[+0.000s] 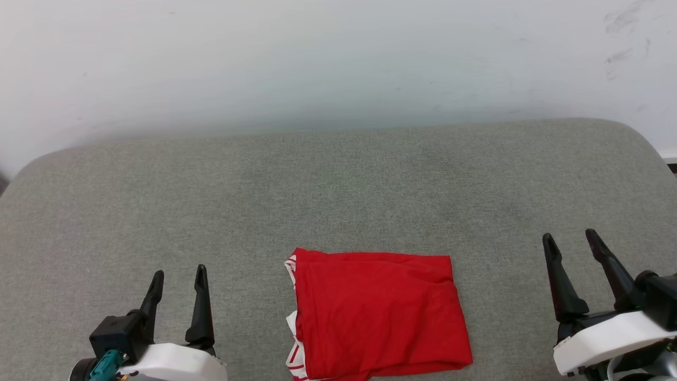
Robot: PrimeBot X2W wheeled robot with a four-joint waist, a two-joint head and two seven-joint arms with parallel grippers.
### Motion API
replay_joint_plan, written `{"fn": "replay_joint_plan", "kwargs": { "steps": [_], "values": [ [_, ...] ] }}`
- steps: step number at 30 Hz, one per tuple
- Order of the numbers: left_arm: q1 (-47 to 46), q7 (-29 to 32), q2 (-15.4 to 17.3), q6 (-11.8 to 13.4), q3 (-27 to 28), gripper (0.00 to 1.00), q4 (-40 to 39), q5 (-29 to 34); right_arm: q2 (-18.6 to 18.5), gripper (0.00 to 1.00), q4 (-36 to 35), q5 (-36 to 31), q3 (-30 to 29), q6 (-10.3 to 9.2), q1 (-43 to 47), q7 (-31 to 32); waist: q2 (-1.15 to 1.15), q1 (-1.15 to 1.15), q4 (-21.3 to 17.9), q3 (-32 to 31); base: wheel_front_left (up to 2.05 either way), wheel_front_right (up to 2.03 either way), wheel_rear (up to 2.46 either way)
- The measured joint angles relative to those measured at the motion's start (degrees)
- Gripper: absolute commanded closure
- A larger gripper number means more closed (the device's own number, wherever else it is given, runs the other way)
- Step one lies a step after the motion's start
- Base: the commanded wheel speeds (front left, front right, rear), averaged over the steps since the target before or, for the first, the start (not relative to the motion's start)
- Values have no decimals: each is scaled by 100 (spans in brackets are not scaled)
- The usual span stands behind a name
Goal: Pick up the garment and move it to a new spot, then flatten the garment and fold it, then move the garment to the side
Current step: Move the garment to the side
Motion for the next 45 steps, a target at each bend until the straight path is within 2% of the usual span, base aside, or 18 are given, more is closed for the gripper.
{"fn": "replay_joint_plan", "kwargs": {
  "steps": [10,14,17,20,23,26,31,38,39,41,45],
  "values": [
    [-49,-14,-12,-47,24,0,4,75,77,0,-130,-53,-118,0,7,288,0,0,-32,87,0,0,0],
    [-126,-15,-15,-48,65,0,-23,80,65,0,74,245,-291,0,-31,603,0,0,-32,158,0,0,0],
    [-229,-16,-43,-58,118,0,-60,91,-138,0,460,794,-524,0,-175,1050,0,0,-4,248,0,0,0],
    [-336,-18,-92,-99,159,0,-90,121,-525,0,967,1306,-593,-1,-354,1693,0,0,61,357,0,0,0],
    [-448,-24,-133,-148,174,0,-93,167,-876,0,1463,1848,-377,-1,-556,2371,0,0,159,488,0,0,0],
    [-588,-24,-186,-210,163,0,-83,247,-1029,0,1924,2583,-145,-1,-837,2926,0,0,276,651,0,0,0],
    [-763,-24,-320,-299,156,0,-2,328,-881,0,2415,3833,268,-1,-1182,3662,0,0,540,901,0,0,0],
    [-900,-25,-433,-387,225,0,52,456,-856,0,2785,4915,632,4,-1419,3907,0,0,960,1177,0,0,0],
    [-905,-25,-438,-403,247,0,57,472,-860,29,2835,5007,669,7,-1443,3944,0,0,1013,1207,0,0,0],
    [-917,-25,-476,-438,283,0,67,486,-895,100,2887,5138,736,7,-1501,3942,0,0,1096,1260,0,0,0],
    [-917,-25,-516,-486,363,0,114,513,-1036,100,2919,5175,973,4,-1573,3754,0,1,1146,1266,0,0,0]
  ]
}}
